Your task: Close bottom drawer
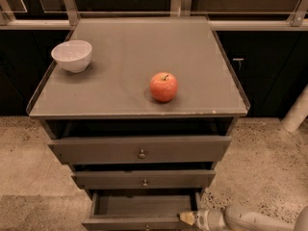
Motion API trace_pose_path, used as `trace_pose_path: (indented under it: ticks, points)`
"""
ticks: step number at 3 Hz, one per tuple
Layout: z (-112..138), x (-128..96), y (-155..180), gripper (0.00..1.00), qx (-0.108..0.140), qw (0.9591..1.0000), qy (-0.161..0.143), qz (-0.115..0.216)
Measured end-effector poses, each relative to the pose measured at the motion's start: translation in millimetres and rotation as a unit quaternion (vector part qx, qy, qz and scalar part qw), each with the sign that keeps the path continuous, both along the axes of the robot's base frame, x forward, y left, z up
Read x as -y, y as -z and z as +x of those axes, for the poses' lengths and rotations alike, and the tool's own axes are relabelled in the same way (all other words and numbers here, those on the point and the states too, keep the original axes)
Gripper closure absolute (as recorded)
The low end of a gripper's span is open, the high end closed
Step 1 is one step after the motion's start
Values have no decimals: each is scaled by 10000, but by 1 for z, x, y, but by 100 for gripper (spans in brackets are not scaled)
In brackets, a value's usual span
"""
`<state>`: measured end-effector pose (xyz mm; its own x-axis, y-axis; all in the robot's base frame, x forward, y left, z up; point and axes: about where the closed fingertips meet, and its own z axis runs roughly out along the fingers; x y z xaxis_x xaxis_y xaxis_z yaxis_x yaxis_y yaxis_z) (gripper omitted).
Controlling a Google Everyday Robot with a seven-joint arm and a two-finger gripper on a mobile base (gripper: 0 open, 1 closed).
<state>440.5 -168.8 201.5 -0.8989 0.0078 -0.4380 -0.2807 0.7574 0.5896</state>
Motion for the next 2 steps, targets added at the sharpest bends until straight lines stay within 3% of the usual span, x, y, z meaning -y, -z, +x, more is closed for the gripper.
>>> trace_pose_path:
  ticks: [2]
  points:
    - [-15,13,-19,100,100,9997,205,-103]
